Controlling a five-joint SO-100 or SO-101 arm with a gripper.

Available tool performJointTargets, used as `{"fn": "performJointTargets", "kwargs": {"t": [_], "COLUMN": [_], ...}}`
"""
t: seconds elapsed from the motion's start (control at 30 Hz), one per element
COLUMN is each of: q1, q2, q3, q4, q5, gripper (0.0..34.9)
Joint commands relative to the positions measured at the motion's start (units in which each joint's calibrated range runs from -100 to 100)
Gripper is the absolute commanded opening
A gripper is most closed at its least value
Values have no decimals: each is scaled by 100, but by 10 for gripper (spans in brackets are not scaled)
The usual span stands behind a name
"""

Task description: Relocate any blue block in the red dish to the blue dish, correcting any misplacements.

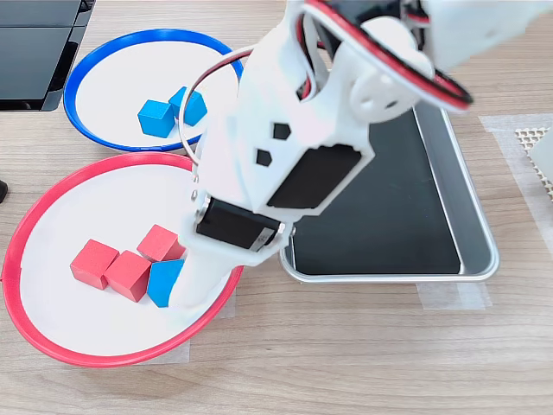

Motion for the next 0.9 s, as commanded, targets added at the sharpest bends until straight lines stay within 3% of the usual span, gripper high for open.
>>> {"fn": "performJointTargets", "kwargs": {"t": [0.0, 0.6, 0.77, 0.87], "q1": [8, 36, 8, -39], "q2": [167, 986, 1233, 1344], "q3": [-418, -1165, -1401, -1520], "q4": [-15, 125, 125, 117], "q5": [-24, -49, -20, -29], "gripper": [163, 163, 140, 92]}}
